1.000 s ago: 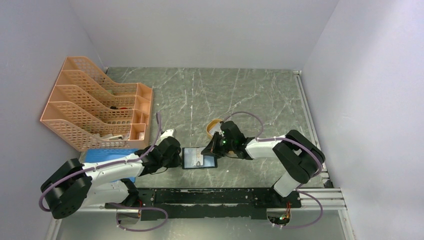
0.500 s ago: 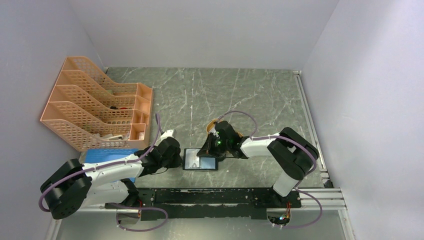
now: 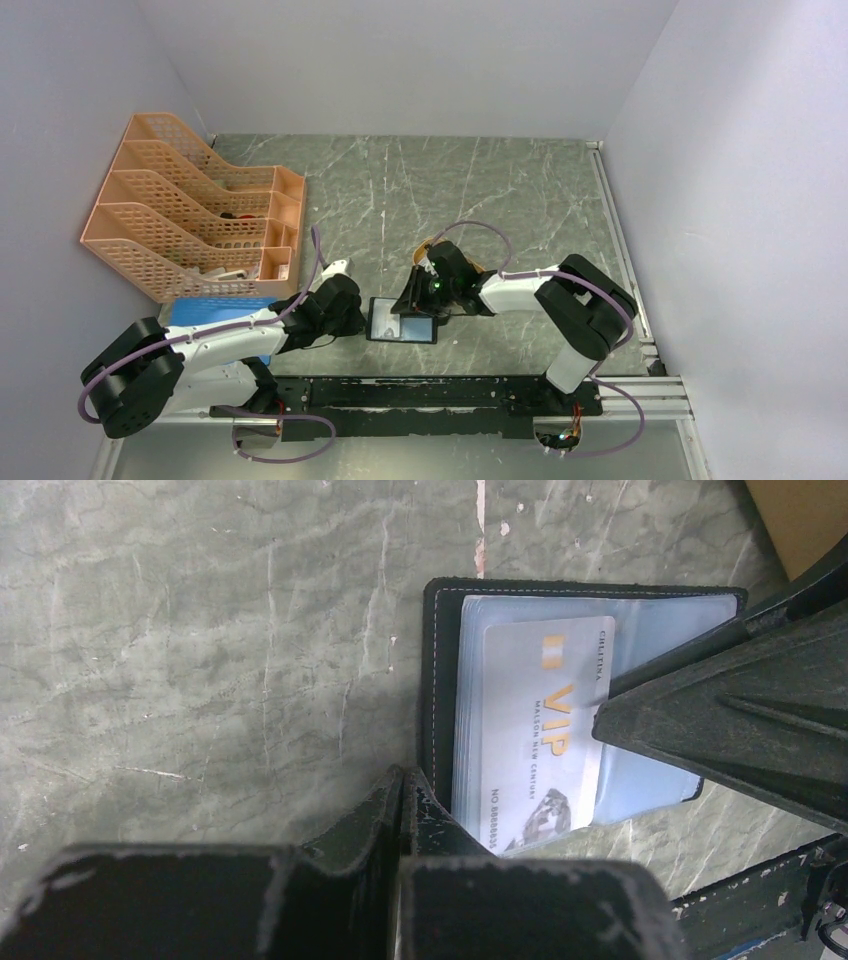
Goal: Put the credit cards into the card holder
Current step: Insert the credit card into the card holder, then pick up the credit card from the storage box.
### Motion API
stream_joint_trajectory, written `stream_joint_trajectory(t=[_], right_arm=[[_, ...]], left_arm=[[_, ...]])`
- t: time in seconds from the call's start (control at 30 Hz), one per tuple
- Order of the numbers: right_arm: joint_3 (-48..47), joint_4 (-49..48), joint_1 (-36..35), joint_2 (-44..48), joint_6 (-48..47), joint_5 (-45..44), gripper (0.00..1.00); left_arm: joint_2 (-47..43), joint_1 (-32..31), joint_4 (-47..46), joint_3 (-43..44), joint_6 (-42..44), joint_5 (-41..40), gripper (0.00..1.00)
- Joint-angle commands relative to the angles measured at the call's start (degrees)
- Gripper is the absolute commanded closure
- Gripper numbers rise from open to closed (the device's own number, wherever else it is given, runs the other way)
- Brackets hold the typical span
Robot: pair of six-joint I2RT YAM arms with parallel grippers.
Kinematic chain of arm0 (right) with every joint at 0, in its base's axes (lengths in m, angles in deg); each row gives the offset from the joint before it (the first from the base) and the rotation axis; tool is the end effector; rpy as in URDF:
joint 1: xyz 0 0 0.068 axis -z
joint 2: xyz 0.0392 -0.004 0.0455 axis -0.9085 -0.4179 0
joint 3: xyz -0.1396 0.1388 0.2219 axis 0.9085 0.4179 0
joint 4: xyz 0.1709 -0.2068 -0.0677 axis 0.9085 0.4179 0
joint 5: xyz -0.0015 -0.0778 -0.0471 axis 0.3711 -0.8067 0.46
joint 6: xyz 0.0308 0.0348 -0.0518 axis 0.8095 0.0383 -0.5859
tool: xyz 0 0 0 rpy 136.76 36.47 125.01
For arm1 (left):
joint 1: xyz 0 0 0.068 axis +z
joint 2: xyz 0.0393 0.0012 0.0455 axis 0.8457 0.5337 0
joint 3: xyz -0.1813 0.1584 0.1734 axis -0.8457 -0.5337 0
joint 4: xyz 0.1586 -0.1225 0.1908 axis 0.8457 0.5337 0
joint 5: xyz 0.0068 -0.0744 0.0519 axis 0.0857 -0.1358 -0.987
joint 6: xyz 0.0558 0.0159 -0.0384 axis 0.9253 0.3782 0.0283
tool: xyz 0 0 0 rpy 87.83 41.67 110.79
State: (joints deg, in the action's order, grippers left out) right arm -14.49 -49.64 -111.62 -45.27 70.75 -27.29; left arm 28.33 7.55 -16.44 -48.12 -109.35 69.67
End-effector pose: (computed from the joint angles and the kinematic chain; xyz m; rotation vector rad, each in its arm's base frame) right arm 0.2112 0.2512 0.1222 0.0607 2.6774 1.2105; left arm 0.1425 -0.1556 0.1369 -0.1185 2.5205 -0.5580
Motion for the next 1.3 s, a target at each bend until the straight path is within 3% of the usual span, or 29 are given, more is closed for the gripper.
stream_joint_trajectory(t=[0.0,0.27,0.63,0.8,0.93,1.0,1.13,1.2,1.27], right_arm=[[-2.78,-0.05,-0.92,-1.13,-0.05,1.22,0.66],[-6.13,0.53,-2.14,-4.4,0.12,1.84,0.66],[-11.43,4.85,-2.72,-5.93,-0.9,-0.58,0.66],[-12.43,12.24,-2.72,-1.78,-4.08,-4.0,0.57],[-13.58,18.95,-2.52,3.47,-7.12,-5.65,0.49],[-15.2,23.24,-2.54,6.58,-9.03,-7.38,0.48],[-16.36,32.28,-1.4,15.8,-11.83,-21.08,0.46],[-12.88,32.24,1.63,20.95,-10.54,-27.11,0.39],[-7.15,27.44,7.63,25.22,-8.04,-24.25,0.33]], left_arm=[[0.63,-0.16,2.12,-1.83,-0.27,2.29,0.95],[-0.46,-0.17,3.61,-1.85,-0.78,1.18,0.95],[-5.59,0.2,15.38,2.32,-0.75,-8.87,0.94],[-6.14,0.32,17.54,4.65,0.31,-10.22,0.87],[-7.0,0.28,20.34,7.35,1.17,-11.31,0.71],[-8.09,0.32,22.69,9.33,1.76,-11.77,0.56],[-12.85,0.27,26.91,13.69,4.12,-13.31,0.35],[-15.99,0.28,26.76,14.47,6.04,-13.75,0.27],[-18.42,0.27,25.91,14.56,7.78,-14.09,0.18]])
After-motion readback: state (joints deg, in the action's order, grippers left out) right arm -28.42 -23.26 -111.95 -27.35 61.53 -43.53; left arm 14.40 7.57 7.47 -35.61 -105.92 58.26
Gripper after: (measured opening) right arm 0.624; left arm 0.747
